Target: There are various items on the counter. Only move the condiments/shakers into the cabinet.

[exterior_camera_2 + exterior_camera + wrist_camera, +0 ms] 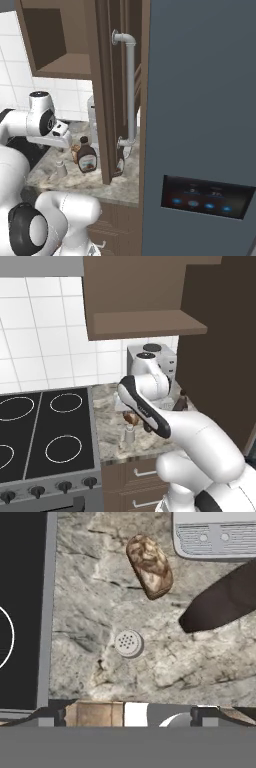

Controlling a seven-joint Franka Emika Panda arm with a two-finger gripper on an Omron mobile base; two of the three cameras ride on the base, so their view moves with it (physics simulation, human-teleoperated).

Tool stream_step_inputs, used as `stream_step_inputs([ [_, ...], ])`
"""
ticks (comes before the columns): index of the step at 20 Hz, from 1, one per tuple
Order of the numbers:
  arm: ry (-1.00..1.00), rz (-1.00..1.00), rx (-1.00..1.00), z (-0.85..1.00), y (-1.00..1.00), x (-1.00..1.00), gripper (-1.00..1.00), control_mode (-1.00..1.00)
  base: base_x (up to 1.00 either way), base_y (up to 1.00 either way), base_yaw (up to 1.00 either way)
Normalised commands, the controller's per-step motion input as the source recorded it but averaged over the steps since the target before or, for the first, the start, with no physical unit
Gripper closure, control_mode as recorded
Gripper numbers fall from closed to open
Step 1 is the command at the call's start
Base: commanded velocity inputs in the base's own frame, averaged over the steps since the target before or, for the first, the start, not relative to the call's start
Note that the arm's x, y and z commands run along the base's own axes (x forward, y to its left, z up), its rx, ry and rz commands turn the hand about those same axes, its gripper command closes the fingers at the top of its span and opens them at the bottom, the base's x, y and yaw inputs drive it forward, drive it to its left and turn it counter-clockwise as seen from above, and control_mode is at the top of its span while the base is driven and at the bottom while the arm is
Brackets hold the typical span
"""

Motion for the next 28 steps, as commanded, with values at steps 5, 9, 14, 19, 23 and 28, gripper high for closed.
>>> stream_step_inputs([
  [5,0.00,0.00,0.10,-0.74,0.50,-0.04,-1.00,-1.00,0.00,0.00,0.00],
  [9,0.00,0.00,-0.02,-0.38,0.18,0.00,-1.00,-1.00,0.00,0.00,0.00],
  [14,0.00,0.00,-0.09,-0.19,0.00,0.04,-1.00,-1.00,0.00,0.00,0.00],
  [19,0.00,0.00,-0.09,-0.12,-0.07,0.10,-1.00,-1.00,0.00,0.00,0.00],
  [23,0.00,0.00,-0.03,-0.08,-0.11,0.07,-1.00,-1.00,0.00,0.00,0.00],
  [28,0.00,0.00,-0.01,-0.07,-0.18,0.07,-1.00,-1.00,0.00,0.00,0.00],
])
